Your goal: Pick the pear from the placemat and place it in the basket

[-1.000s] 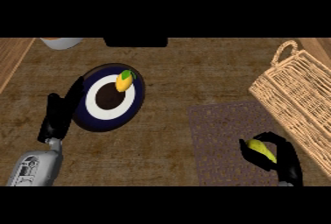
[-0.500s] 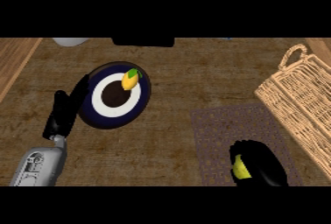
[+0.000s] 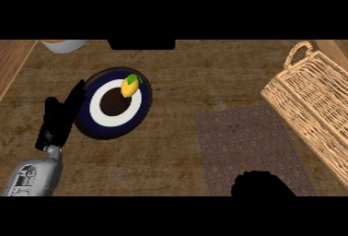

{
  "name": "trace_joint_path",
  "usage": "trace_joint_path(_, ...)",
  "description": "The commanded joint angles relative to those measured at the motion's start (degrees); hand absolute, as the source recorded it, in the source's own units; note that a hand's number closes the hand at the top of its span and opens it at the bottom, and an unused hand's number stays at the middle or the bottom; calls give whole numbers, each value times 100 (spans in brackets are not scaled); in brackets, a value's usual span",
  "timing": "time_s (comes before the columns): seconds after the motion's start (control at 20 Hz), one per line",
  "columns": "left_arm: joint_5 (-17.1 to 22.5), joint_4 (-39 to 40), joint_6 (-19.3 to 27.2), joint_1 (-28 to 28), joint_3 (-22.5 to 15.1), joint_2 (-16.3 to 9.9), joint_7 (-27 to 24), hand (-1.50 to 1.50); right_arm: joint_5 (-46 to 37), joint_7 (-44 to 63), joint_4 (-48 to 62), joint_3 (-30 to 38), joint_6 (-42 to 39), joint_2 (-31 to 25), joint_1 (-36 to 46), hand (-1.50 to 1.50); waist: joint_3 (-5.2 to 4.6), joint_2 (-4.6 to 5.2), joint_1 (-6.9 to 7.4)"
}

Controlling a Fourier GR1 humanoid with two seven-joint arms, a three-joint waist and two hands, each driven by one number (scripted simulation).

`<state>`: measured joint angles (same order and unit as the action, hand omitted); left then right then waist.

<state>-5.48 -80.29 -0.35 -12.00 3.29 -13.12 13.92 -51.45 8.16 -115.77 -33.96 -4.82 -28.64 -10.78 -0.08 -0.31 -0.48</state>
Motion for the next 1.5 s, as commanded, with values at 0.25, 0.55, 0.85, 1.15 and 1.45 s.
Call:
trace_joint_path(0.25, -25, -69, -16, 150, 30, -34, -115, 0, 2110, 914, -2982, 862, -488, 415, -569, 150, 2, 14, -39)
trace_joint_path(0.55, -93, -72, 52, 223, -21, 45, -134, 0, 2631, 1819, -3447, 1623, -969, 700, 170, 150, -8, 17, 17)
trace_joint_path(0.85, -27, -81, -21, 123, 93, -76, -109, 0, 3038, 2651, -3296, 2273, -1384, 1116, 1171, 150, -14, 6, -5)
trace_joint_path(1.15, -113, 33, 82, 50, -6, 82, -60, 0, 3328, 3686, -2762, 3396, -1997, 1048, 2826, 150, -15, -4, -25)
trace_joint_path(1.45, -141, 165, 169, -11, 53, 123, -85, 0, 3838, 3836, -1432, 4875, -3213, -657, 4171, 150, -6, 2, -63)
